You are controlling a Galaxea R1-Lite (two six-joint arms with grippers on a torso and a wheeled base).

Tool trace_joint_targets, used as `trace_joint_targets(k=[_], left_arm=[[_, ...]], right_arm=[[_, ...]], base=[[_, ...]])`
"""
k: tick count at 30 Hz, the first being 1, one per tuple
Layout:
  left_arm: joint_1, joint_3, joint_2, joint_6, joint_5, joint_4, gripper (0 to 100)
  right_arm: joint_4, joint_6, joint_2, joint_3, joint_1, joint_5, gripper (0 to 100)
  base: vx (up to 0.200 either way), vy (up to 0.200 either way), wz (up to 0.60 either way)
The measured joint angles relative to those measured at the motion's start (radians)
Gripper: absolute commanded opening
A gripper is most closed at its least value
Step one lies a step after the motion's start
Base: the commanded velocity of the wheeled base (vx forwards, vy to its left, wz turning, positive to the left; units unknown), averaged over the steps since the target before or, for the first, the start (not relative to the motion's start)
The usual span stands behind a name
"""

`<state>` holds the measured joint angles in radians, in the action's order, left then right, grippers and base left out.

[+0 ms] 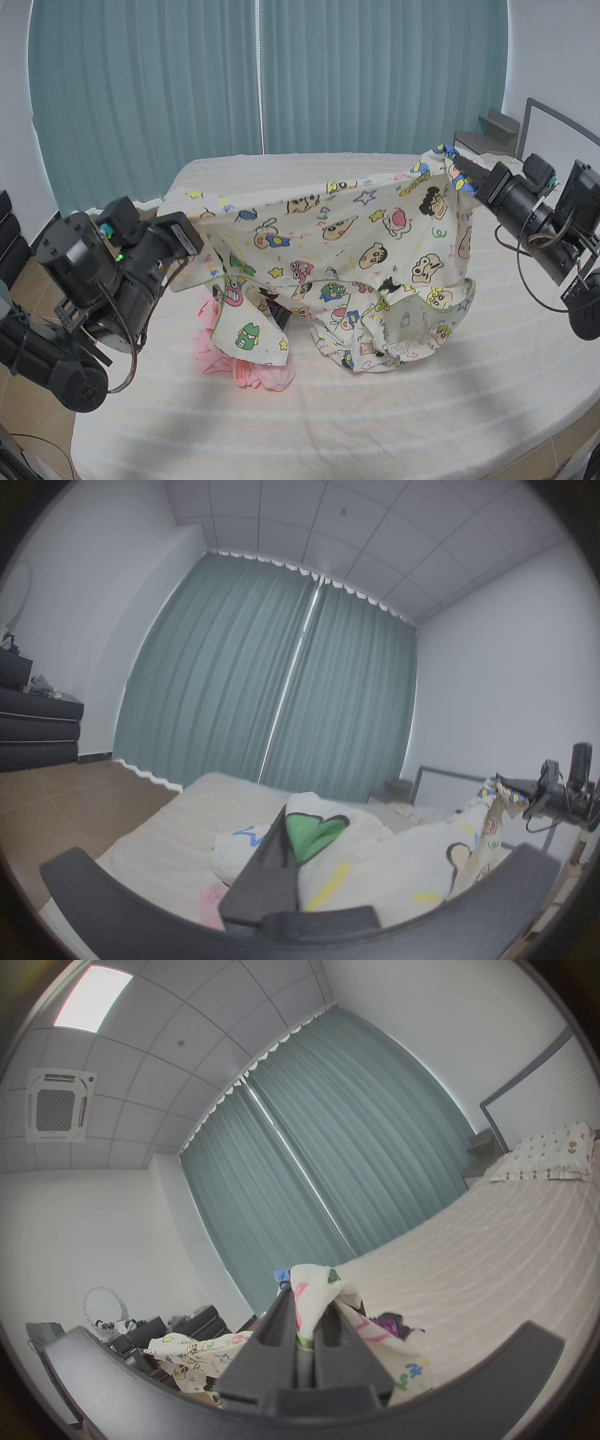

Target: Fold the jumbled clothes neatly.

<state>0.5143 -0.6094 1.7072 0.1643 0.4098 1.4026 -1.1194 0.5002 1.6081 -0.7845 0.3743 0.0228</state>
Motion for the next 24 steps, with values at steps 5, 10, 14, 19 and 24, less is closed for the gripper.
trace_joint_targets(k=[5, 10, 14, 19, 24], left_arm=[[0.018, -0.021, -0.068, -0.008, 0.001, 0.001, 0], [0.037, 0.070, -0.114, 0.025, -0.001, -0.001, 0], [0.056, 0.155, -0.116, 0.128, -0.002, -0.002, 0], [0.087, 0.227, -0.068, 0.257, -0.002, -0.002, 0], [0.127, 0.265, -0.006, 0.332, -0.001, -0.001, 0]], right_arm=[[0.003, -0.001, -0.066, -0.035, 0.009, -0.008, 0], [0.018, -0.001, -0.105, 0.017, 0.023, -0.009, 0], [0.020, 0.006, -0.109, 0.115, 0.038, -0.008, 0], [0.008, 0.069, -0.067, 0.192, 0.048, -0.008, 0], [-0.032, 0.133, -0.012, 0.224, 0.051, -0.009, 0]], base=[[0.000, 0.000, 0.00], [0.000, 0.000, 0.00], [0.000, 0.000, 0.00], [0.000, 0.000, 0.00], [-0.160, 0.000, 0.00]])
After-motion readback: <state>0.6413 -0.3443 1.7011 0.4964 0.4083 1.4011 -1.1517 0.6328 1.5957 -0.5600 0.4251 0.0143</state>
